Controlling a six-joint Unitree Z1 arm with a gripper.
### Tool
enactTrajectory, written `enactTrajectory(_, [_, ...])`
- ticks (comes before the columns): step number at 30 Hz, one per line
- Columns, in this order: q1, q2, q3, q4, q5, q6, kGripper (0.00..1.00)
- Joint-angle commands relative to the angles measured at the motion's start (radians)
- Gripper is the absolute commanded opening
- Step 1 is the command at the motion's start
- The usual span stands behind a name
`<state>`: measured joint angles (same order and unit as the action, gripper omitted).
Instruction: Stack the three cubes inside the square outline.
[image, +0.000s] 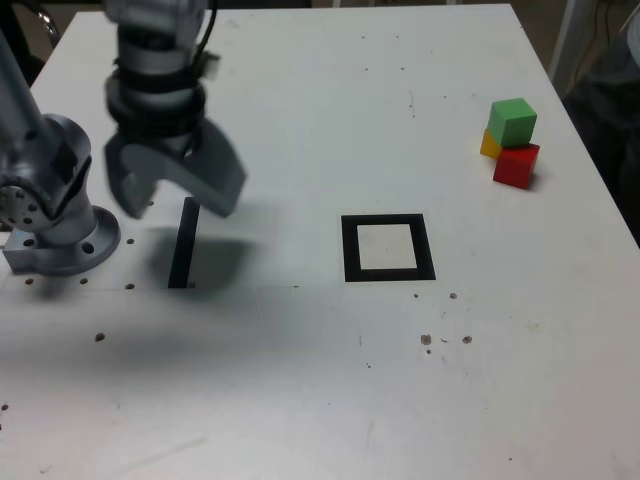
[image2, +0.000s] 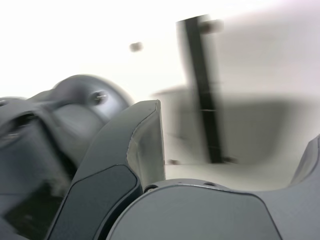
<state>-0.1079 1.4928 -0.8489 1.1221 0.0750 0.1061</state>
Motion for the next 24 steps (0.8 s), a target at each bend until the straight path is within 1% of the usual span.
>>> enactTrajectory(1, [0.001,0.027,-0.053,0.009,0.007,0.032,0.99])
enactTrajectory(5, [0.001,0.091,-0.172,0.046,0.023,0.089,0.99])
enactTrajectory(12, [0.001,0.197,-0.427,0.160,0.056,0.180,0.99])
enactTrajectory(19, [0.005,0.328,-0.725,0.279,0.060,0.285,0.99])
enactTrajectory(24, [0.012,0.429,-0.902,0.317,0.061,0.358,0.99])
